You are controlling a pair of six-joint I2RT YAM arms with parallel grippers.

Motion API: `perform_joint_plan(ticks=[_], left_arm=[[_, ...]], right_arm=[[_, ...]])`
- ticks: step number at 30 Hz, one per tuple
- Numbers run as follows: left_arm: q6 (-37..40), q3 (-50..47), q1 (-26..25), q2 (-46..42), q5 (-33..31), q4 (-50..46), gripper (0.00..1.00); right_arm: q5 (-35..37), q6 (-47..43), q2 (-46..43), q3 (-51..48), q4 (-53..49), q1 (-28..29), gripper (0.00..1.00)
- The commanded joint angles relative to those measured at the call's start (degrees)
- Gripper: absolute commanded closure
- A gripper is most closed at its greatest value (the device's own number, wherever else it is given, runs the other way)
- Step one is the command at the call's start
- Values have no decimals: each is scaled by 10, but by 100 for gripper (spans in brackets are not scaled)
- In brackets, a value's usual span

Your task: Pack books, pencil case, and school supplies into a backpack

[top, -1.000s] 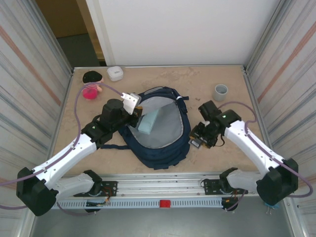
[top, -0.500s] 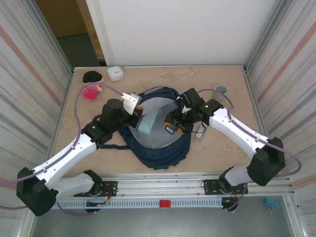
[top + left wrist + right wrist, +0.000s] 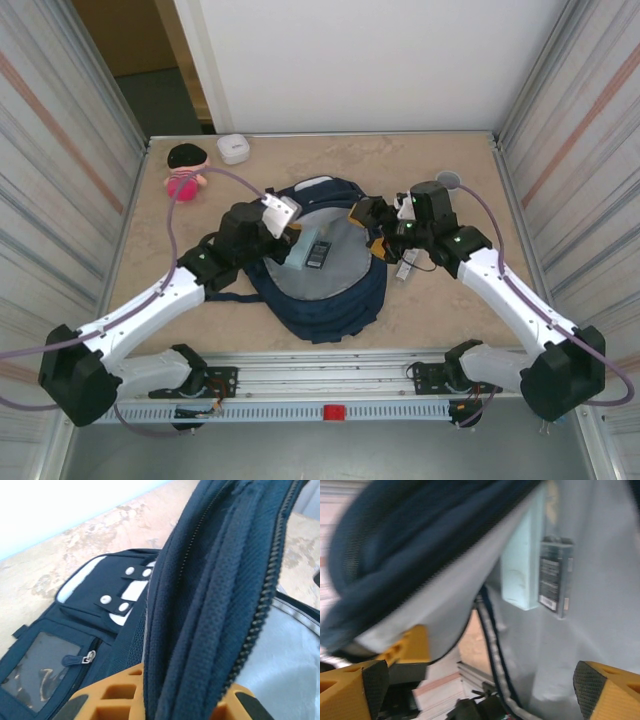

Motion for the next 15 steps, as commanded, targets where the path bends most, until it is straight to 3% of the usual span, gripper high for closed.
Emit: perform_joint_plan(ticks=[1, 5, 8, 10, 12, 15], left_arm=[[50, 5, -25, 22, 41, 78, 100], [78, 16, -61, 71, 39, 87, 98], [92, 31, -81, 121, 52, 91, 87], [79, 42, -86, 139, 84, 87, 64], [50, 43, -86, 131, 113, 80, 33], [-6, 30, -72, 90, 135, 55, 15]], right_arm=[[-38, 40, 10, 3, 87, -4, 4], [-48, 41, 28, 7, 86, -29, 4], [-62, 13, 24, 4, 53, -68, 5], [-65, -51, 11, 16, -22, -89, 6], [-50, -150, -8, 43, -118, -105, 6], [13, -307, -38, 78, -206, -101, 6]])
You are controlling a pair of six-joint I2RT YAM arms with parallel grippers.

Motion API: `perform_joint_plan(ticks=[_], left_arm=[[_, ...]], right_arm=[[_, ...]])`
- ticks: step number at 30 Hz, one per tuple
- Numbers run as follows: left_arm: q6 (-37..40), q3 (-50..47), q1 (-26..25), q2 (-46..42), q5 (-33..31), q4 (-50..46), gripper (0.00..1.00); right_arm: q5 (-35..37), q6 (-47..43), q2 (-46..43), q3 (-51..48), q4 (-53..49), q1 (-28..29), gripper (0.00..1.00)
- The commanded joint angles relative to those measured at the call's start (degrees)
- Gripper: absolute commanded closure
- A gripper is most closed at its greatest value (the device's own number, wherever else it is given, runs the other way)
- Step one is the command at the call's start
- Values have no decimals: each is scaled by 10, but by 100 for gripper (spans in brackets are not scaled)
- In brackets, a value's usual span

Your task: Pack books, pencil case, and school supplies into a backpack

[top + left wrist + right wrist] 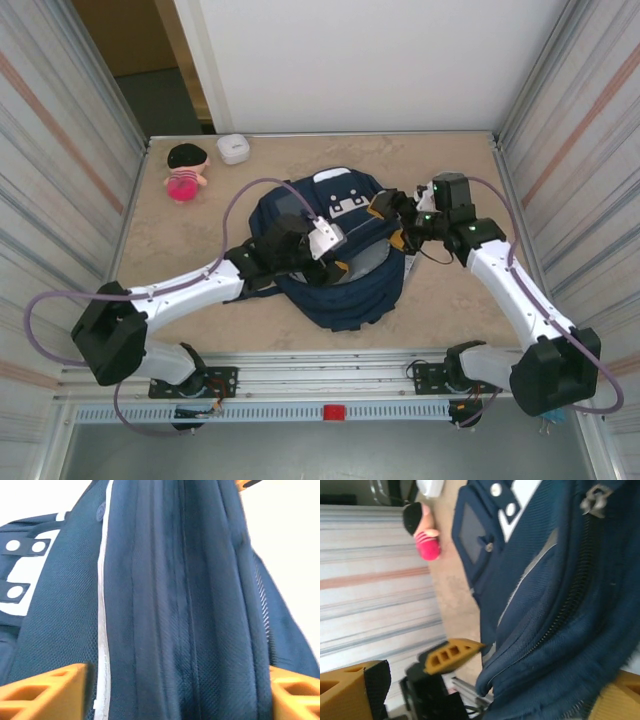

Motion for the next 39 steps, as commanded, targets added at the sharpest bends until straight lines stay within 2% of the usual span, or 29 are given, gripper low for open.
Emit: perform_joint_plan(ticks=[1, 3, 5, 8, 10, 13, 19, 22, 23, 26, 30, 34, 39], left_arm=[[-70, 5, 22, -58, 57, -9, 13], [-115, -10, 47, -93, 67, -26, 11], [-174, -24, 81, -132, 49, -51, 11], [-235, -40, 133, -175, 34, -87, 13], [-252, -49, 155, -191, 20, -107, 13], [-268, -62, 166, -200, -10, -136, 13], [-317, -90, 193, -184, -5, -143, 13], [-322, -98, 199, -181, -8, -142, 13], [-321, -99, 201, -181, -10, -141, 13], [-311, -102, 206, -179, -9, -144, 14], [-278, -115, 221, -177, 18, -132, 14], [-256, -143, 245, -157, 115, -60, 17], [-209, -152, 246, -111, 182, 1, 19]], right_arm=[[54, -221, -52, 52, -117, 11, 6], [79, -322, -62, 52, -112, 46, 10], [136, -452, -67, 43, -103, 122, 13], [236, -632, -54, 23, -100, 251, 14], [282, -719, -34, 11, -95, 299, 13], [324, -796, 5, -8, -72, 344, 13], [357, -905, 90, -44, -4, 368, 14], [397, -952, 126, -64, 19, 383, 18], [410, -965, 135, -74, 35, 382, 24], [421, -989, 128, -79, 51, 379, 62], [334, -1028, 56, -35, -47, 361, 97], [253, -1115, -30, -23, -96, 335, 100], [203, -1141, -29, 32, -151, 275, 100]])
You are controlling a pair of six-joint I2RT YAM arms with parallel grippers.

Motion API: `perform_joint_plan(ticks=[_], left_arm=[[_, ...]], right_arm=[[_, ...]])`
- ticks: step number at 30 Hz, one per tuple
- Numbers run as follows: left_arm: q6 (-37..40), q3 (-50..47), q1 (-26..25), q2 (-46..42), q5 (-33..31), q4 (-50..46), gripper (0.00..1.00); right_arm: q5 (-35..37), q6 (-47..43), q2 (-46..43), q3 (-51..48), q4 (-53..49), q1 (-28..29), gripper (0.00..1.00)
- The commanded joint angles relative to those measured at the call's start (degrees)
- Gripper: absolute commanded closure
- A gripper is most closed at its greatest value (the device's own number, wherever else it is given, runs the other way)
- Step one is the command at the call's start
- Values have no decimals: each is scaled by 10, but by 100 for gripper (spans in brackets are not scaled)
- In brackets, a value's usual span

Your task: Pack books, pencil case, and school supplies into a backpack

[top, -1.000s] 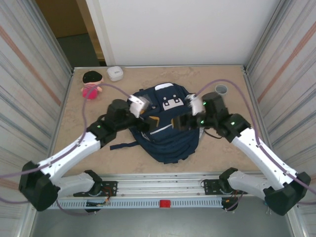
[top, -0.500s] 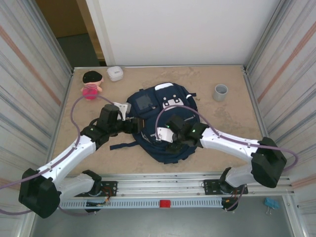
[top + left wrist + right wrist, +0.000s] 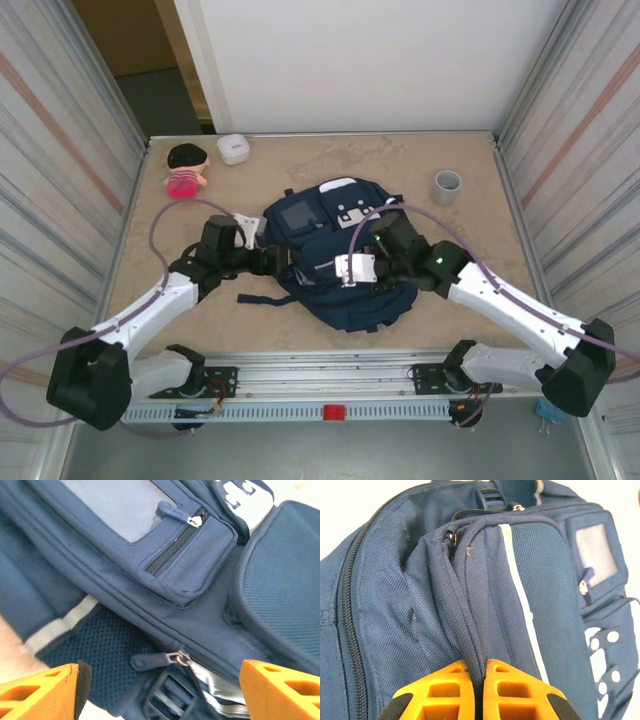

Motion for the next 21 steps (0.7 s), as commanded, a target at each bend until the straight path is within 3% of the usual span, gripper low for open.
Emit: perform_joint_plan(ticks=[1, 6, 11, 15, 21], left_arm=[[62, -3, 2, 27, 86, 65, 19], [158, 7, 2, 67, 127, 66, 20], [248, 19, 1, 113, 136, 51, 25], [304, 23, -3, 142, 189, 76, 39], [364, 38, -32, 155, 237, 46, 71]], right_arm=[[-53, -47, -2, 41, -40, -29, 100], [-136, -51, -2, 69, -34, -90, 100], [-153, -59, -1, 65, -44, -103, 100], [-158, -55, -7, 55, -36, -111, 100], [-137, -35, -6, 51, -22, -119, 100]])
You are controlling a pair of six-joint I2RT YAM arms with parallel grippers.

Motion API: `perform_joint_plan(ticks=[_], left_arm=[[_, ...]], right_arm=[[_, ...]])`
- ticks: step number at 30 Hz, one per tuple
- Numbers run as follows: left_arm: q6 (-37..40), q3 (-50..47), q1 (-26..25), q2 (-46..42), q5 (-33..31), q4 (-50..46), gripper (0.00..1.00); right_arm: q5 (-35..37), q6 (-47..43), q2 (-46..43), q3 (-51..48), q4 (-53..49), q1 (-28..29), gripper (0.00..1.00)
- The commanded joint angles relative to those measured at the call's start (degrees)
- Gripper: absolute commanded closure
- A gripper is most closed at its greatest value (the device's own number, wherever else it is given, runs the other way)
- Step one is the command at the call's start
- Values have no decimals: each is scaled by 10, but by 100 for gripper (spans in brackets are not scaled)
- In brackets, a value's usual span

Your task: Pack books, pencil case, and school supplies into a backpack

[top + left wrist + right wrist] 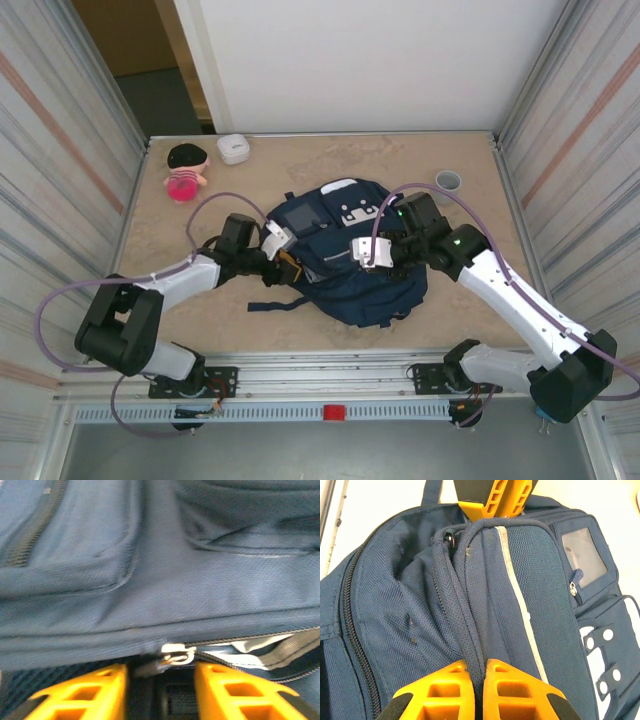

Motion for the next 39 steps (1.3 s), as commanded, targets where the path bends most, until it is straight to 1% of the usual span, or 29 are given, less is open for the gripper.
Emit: perform_joint_plan(ticks=[1, 3, 6, 9, 11, 12, 15, 18, 20, 21, 23, 24, 25, 28, 29, 35, 37, 39], left_arm=[[66, 17, -24, -8, 51, -15, 78], [57, 9, -28, -24, 47, -6, 93], [40, -3, -29, -56, 31, 8, 100], [49, 0, -35, -85, 11, -18, 100], [53, 7, -42, -97, 0, -38, 100], [51, 9, -44, -100, -9, -44, 100], [31, 15, -44, -96, -61, -68, 100], [19, 25, -43, -92, -80, -88, 100], [-9, 26, -38, -91, -119, -92, 100], [-29, 24, -32, -92, -130, -86, 93], [-68, 16, -11, -93, -135, -65, 65], [-78, 11, -5, -92, -129, -52, 55], [-84, 6, -1, -91, -127, -39, 49], [-77, 10, -1, -73, -107, -33, 41], [-76, 15, -2, -63, -107, -36, 41], [-70, 34, -3, -6, -100, -16, 40], [-68, 37, -4, 6, -98, 1, 43], [-70, 38, -4, 12, -80, 32, 45]], right_arm=[[-5, 21, -10, 11, 36, -8, 100], [4, 29, -6, 8, 42, -8, 100], [22, 45, 3, 4, 50, -7, 100], [52, 74, 11, -4, 75, -3, 100], [60, 85, 18, -6, 78, 5, 100], [60, 87, 19, -7, 80, 10, 100], [58, 93, 14, -17, 89, 13, 100], [39, 98, 1, -17, 90, 5, 100], [27, 93, -6, -13, 84, 2, 100], [21, 88, -10, -10, 81, 2, 100], [2, 78, -15, -7, 76, -2, 100], [-4, 76, -16, -7, 75, -3, 100], [-8, 73, -16, -6, 74, -4, 100], [-15, 69, -13, 0, 67, -4, 100], [-16, 69, -14, 3, 67, -4, 100], [-28, 69, -25, 8, 68, -4, 100], [-30, 69, -28, 7, 66, -4, 100], [-33, 70, -28, 6, 64, -4, 100]])
